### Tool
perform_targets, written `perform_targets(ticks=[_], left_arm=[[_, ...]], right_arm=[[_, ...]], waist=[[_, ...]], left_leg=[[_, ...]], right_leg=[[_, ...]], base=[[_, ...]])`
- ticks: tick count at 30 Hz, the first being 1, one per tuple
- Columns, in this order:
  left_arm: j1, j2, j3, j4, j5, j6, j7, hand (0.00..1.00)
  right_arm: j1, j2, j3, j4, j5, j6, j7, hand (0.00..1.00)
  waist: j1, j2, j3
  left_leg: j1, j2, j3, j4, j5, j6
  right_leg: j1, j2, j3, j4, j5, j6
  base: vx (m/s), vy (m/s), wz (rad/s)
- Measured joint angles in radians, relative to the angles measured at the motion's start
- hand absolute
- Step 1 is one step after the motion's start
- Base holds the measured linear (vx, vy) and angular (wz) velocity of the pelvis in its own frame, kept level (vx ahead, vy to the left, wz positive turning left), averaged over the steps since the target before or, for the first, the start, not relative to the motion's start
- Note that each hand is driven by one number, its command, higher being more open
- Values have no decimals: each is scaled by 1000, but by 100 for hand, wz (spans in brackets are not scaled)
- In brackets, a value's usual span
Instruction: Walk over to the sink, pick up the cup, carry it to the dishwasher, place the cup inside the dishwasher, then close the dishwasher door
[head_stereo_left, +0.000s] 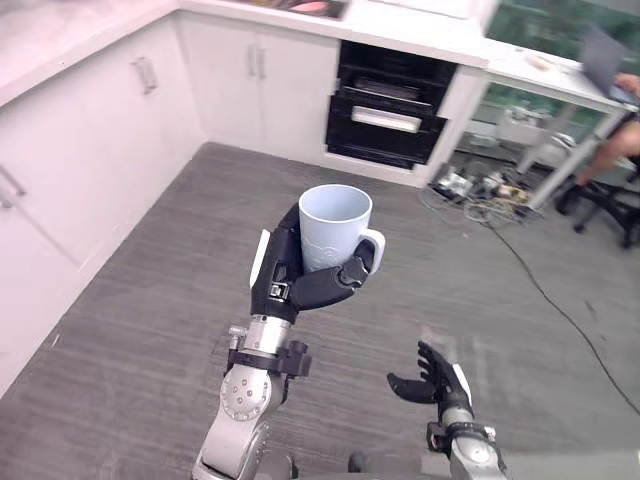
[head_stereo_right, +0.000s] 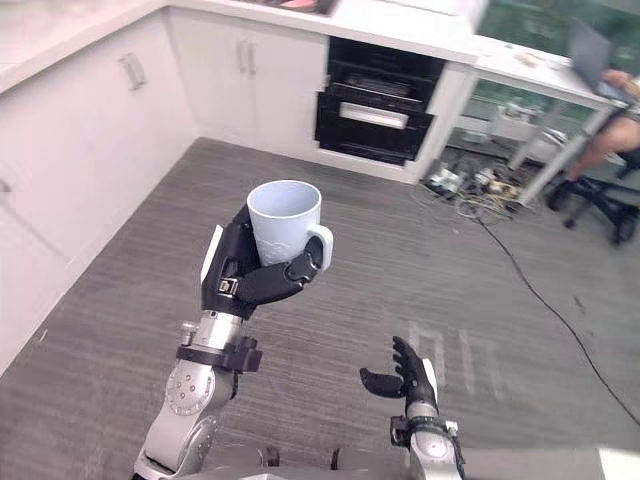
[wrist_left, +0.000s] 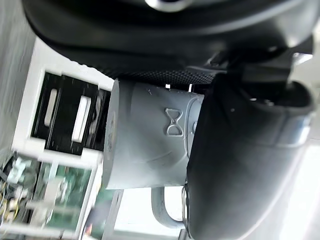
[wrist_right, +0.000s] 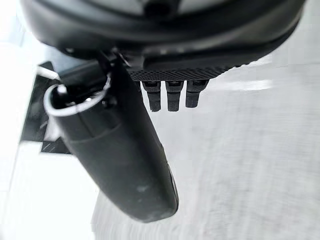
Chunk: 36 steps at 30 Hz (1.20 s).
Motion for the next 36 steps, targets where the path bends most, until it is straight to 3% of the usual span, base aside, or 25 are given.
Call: perform_targets(ticks=[1,2,11,14,16,17,18,19,21,22,23,24,26,27,28,29,30,31,32,34,35,36], left_arm=[[0,0,1,0,-2,0,0,30],[0,50,-20,195,-18,19,-39,30],[18,48,73,280,-30,22,-21,30],[27,25,117,278,-32,23,-14,30],[36,1,128,249,-42,24,4,30],[38,1,133,232,-49,25,11,30],[39,5,138,229,-50,25,16,30],[36,18,140,230,-55,27,26,30],[33,23,163,230,-69,26,37,30],[24,12,171,230,-70,25,46,30],[6,1,193,255,-70,28,53,30],[4,1,196,283,-70,29,55,30],[1,7,192,285,-69,31,53,30],[0,6,183,285,-68,32,54,30],[10,-16,166,285,-69,37,50,30],[11,-25,158,284,-69,38,49,30],[20,-40,155,284,-69,41,46,30],[48,-55,158,278,-70,41,40,30],[73,-60,156,266,-70,41,26,30],[69,-64,140,262,-70,40,6,30],[69,-72,135,262,-73,40,-6,30],[69,-72,134,260,-76,40,-7,30]], right_arm=[[-3,-1,0,0,-1,-5,0,90],[-36,-48,41,288,-46,-14,15,90],[-38,-46,40,327,-40,-3,7,90],[-66,-46,38,332,-39,8,-11,90],[-70,-48,34,294,-40,15,-30,90],[-80,-37,37,285,-40,18,-38,90],[-88,-33,38,284,-39,19,-37,90],[-95,-20,38,285,-38,21,-35,90],[-103,5,39,278,-37,21,-31,90],[-104,-4,36,267,-37,13,-29,90],[-118,-8,35,272,-37,20,-25,90],[-113,-14,32,273,-37,29,-24,90],[-110,-17,28,271,-37,30,-22,90],[-101,-17,23,263,-37,36,-20,90],[-66,-25,13,227,-37,41,-15,90],[-53,-27,10,201,-37,41,-15,90],[-30,-29,14,161,-37,42,-11,90],[0,-35,34,91,-37,40,-10,90],[24,-36,47,39,-36,23,-17,90],[32,-28,38,30,-25,10,-29,90],[15,-37,38,44,-22,10,-35,90],[1,-43,38,58,-18,8,-35,90]], waist=[[0,0,0],[-61,21,-61],[-60,30,-64],[-48,42,-32],[-47,58,17],[-30,30,36],[-31,26,45],[-43,38,60],[-62,34,81],[-67,53,94],[-66,44,120],[-80,56,121],[-99,62,121],[-114,64,121],[-119,105,120],[-119,117,121],[-109,123,120],[-86,136,121],[-65,136,118],[-53,129,113],[-38,122,107],[-29,112,110]], left_leg=[[-2,10,39,7,0,0],[79,128,113,-241,100,-32],[108,115,118,-298,135,-29],[52,109,121,-133,55,-22],[54,97,149,9,-78,30],[47,68,147,31,-114,53],[44,55,137,28,-112,64],[35,48,82,14,-102,81],[38,21,-3,-32,-105,122],[38,39,-27,-21,-111,117],[59,20,-51,0,-130,105],[85,15,-98,-1,-156,102],[110,19,-168,-1,-191,87],[147,39,-218,-8,-222,63],[158,83,-238,91,-241,-18],[127,101,-225,196,-230,-39],[81,131,-193,362,-171,-93],[27,188,-112,571,20,-63],[-27,257,-31,720,234,-4],[-153,301,48,783,67,20],[-230,289,104,690,-15,37],[-264,268,113,623,-37,33]], right_leg=[[17,-1,-7,-20,3,-4],[13,102,102,-243,181,-65],[32,92,100,-294,206,-63],[1,73,45,-197,126,-55],[-69,32,-23,80,-4,-19],[-159,-8,-26,298,-43,-4],[-225,-19,-30,413,-39,-24],[-291,7,-41,444,-72,-64],[-338,38,-68,252,-62,-60],[-351,53,-81,216,-53,-52],[-367,41,-78,147,-6,-34],[-367,38,-79,74,101,-29],[-377,46,-62,25,176,-22],[-367,55,-54,27,226,-42],[-324,83,-112,83,184,-58],[-311,97,-130,121,147,-81],[-271,117,-147,155,103,-107],[-183,156,-143,144,50,-141],[-82,181,-125,89,-1,-147],[45,185,-129,9,-38,-149],[111,173,-113,-45,-48,-155],[140,165,-102,-65,-48,-146]], base=[[173,-15,48],[38,3,13],[-3,-1,0],[-47,52,11],[-55,166,27],[-48,110,32],[11,41,63],[124,53,97],[258,30,124],[365,-32,108],[475,-66,103],[502,-93,118],[469,-139,115],[517,-228,123],[541,-216,116],[680,-258,70],[681,-228,11],[862,-281,-20],[865,-244,-19],[756,-183,15],[681,-117,4],[844,-78,-37]])
